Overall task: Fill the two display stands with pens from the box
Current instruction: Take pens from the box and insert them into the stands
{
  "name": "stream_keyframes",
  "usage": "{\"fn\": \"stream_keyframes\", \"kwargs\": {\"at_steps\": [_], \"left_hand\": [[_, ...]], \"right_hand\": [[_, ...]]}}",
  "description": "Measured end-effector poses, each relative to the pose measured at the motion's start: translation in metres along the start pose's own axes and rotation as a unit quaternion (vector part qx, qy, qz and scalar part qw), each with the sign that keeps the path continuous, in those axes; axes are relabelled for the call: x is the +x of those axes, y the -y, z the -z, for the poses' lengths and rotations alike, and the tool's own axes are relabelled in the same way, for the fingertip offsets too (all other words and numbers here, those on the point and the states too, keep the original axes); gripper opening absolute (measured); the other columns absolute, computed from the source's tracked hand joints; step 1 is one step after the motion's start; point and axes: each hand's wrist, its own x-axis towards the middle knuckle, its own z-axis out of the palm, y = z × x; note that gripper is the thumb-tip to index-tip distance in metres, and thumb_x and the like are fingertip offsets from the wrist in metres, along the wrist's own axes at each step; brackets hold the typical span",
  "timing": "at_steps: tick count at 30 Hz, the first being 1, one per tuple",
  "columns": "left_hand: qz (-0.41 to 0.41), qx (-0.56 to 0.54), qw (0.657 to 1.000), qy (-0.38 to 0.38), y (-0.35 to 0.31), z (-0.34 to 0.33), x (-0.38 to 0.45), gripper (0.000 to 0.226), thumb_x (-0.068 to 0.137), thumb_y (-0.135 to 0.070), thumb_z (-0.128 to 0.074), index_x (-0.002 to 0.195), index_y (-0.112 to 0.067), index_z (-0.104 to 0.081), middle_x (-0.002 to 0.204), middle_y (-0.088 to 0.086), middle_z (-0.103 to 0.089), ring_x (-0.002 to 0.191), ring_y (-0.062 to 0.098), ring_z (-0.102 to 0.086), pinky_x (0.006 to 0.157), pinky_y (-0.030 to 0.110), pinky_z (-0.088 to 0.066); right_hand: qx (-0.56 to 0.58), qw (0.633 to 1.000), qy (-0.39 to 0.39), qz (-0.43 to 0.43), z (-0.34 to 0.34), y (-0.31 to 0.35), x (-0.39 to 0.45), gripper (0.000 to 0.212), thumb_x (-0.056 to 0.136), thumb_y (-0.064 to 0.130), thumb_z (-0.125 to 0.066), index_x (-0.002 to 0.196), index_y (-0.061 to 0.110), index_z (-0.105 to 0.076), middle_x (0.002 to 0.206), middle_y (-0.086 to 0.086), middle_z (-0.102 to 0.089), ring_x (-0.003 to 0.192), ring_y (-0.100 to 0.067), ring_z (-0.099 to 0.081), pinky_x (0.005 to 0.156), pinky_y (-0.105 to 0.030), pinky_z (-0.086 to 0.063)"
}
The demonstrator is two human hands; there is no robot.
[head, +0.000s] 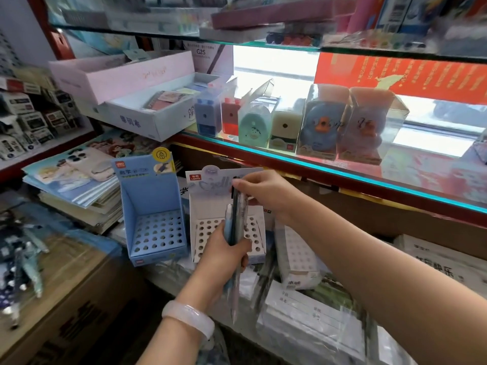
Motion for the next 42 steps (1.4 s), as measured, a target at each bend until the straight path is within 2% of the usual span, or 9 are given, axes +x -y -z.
{"fn": "stream_keyframes", "kwargs": {"at_steps": [4, 7, 9, 13, 17, 19, 26, 34, 42], "left_hand": [[0.027, -0.001, 1.000, 0.012, 0.007, -0.001, -0.001, 0.019, 0.089, -0.004, -0.053, 0.103, -0.017, -0.050, 0.069, 0.008, -0.054, 0.052, 0.014, -0.050, 0.048, 0.024, -0.045], [0.028, -0.014, 1.000, -0.002, 0.009, 0.000, 0.003, 0.019, 0.091, -0.007, -0.053, 0.108, -0.016, -0.050, 0.070, 0.007, -0.055, 0.054, 0.014, -0.051, 0.049, 0.025, -0.045], [0.030, -0.047, 0.998, -0.020, 0.007, 0.001, 0.006, 0.015, 0.092, -0.012, -0.053, 0.107, -0.014, -0.051, 0.072, 0.006, -0.055, 0.055, 0.013, -0.051, 0.049, 0.024, -0.046], [0.037, -0.113, 0.992, -0.040, 0.004, 0.001, 0.009, 0.011, 0.094, -0.015, -0.051, 0.104, -0.009, -0.051, 0.073, 0.006, -0.053, 0.057, 0.014, -0.050, 0.053, 0.026, -0.046], [0.036, -0.126, 0.990, -0.053, 0.003, -0.002, 0.011, 0.007, 0.095, -0.012, -0.047, 0.100, -0.008, -0.050, 0.071, 0.007, -0.052, 0.056, 0.015, -0.048, 0.052, 0.027, -0.045], [0.033, -0.125, 0.990, -0.055, 0.002, -0.002, 0.012, 0.006, 0.095, -0.012, -0.046, 0.099, -0.008, -0.050, 0.071, 0.007, -0.052, 0.055, 0.015, -0.048, 0.052, 0.026, -0.045], [0.025, -0.124, 0.990, -0.054, 0.000, -0.004, 0.014, 0.006, 0.095, -0.011, -0.046, 0.098, -0.008, -0.050, 0.070, 0.007, -0.052, 0.055, 0.015, -0.048, 0.052, 0.027, -0.044], [0.024, -0.137, 0.988, -0.065, 0.002, -0.002, 0.016, 0.004, 0.095, -0.011, -0.048, 0.094, -0.011, -0.051, 0.068, 0.005, -0.052, 0.053, 0.013, -0.048, 0.046, 0.022, -0.045], [0.016, -0.130, 0.990, -0.057, 0.003, -0.002, 0.016, 0.003, 0.093, -0.010, -0.050, 0.090, -0.012, -0.051, 0.066, 0.005, -0.052, 0.050, 0.012, -0.048, 0.044, 0.020, -0.046]], "right_hand": [[0.195, 0.966, -0.156, 0.068, 0.030, 0.017, 0.000, 0.019, 0.097, 0.027, -0.048, 0.092, 0.012, -0.059, 0.085, -0.003, -0.062, 0.074, -0.010, -0.059, 0.069, -0.022, -0.054], [0.023, 0.940, -0.299, 0.166, 0.064, 0.013, 0.002, 0.020, 0.098, 0.024, -0.047, 0.094, 0.006, -0.056, 0.080, -0.007, -0.064, 0.062, -0.007, -0.062, 0.056, -0.015, -0.054], [-0.118, 0.915, -0.327, 0.205, 0.078, -0.003, 0.000, 0.018, 0.096, 0.023, -0.050, 0.094, 0.006, -0.056, 0.078, -0.006, -0.065, 0.059, -0.005, -0.064, 0.057, -0.015, -0.054], [-0.284, 0.888, -0.315, 0.178, 0.086, -0.043, -0.006, 0.017, 0.096, 0.022, -0.051, 0.095, 0.006, -0.058, 0.078, -0.002, -0.062, 0.065, -0.009, -0.062, 0.059, -0.013, -0.047], [-0.281, 0.920, -0.262, 0.080, 0.083, -0.074, 0.005, 0.019, 0.097, 0.023, -0.049, 0.102, 0.006, -0.058, 0.090, -0.008, -0.065, 0.082, -0.018, -0.065, 0.075, -0.038, -0.056], [-0.264, 0.931, -0.247, 0.060, 0.079, -0.081, 0.009, 0.016, 0.097, 0.021, -0.049, 0.102, 0.008, -0.057, 0.091, -0.007, -0.065, 0.084, -0.018, -0.065, 0.077, -0.042, -0.056], [-0.328, 0.909, -0.248, 0.070, 0.070, -0.083, 0.016, 0.019, 0.098, 0.020, -0.047, 0.111, 0.009, -0.054, 0.098, -0.007, -0.063, 0.085, -0.017, -0.061, 0.073, -0.028, -0.050], [-0.370, 0.891, -0.252, 0.078, 0.067, -0.084, 0.017, 0.022, 0.098, 0.020, -0.047, 0.115, 0.009, -0.054, 0.101, -0.008, -0.064, 0.091, -0.021, -0.064, 0.074, -0.027, -0.049], [-0.359, 0.907, -0.219, 0.002, 0.063, -0.099, 0.029, 0.012, 0.098, 0.017, -0.048, 0.086, 0.012, -0.048, 0.074, 0.001, -0.049, 0.074, -0.016, -0.055, 0.059, -0.022, -0.036]]}}
